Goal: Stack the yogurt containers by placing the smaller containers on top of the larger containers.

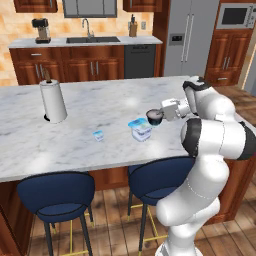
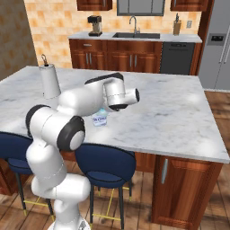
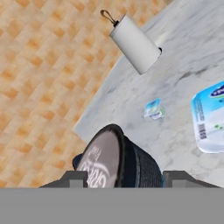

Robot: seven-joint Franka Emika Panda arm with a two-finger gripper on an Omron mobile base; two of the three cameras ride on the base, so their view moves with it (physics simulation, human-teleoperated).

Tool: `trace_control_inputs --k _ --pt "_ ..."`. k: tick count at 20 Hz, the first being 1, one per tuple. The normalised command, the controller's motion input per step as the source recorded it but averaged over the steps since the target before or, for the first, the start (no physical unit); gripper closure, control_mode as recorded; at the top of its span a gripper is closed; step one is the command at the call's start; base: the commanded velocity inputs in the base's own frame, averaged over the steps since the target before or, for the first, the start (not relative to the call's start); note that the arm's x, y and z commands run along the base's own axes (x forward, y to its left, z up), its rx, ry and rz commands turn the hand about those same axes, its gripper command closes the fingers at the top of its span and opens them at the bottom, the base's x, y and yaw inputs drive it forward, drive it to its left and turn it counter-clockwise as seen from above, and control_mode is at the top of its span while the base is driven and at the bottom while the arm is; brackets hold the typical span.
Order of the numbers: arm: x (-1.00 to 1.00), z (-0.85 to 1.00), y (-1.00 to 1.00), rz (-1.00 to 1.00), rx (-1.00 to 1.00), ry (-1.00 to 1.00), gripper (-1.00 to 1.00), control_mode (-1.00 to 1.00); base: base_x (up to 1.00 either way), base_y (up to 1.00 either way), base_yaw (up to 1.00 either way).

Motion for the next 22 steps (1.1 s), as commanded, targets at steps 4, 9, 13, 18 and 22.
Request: trace_control_inputs --k 4,9,13,18,22 --pt "0.19 -0.16 0.11 0.0 0.0 0.0 1.0 -1.0 0.0 0.0 0.0" --pt "0.18 -0.13 0.09 0.0 0.0 0.0 1.0 -1.0 0.0 0.0 0.0" --pt "0.19 -0.15 0.01 0.0 0.0 0.0 1.0 -1.0 0.0 0.0 0.0" --pt "0.2 -0.15 0.0 0.0 0.02 0.0 1.0 -1.0 0.0 0.0 0.0" --pt "0.24 -0.17 0.0 0.0 0.0 0.0 1.0 -1.0 0.0 0.0 0.0"
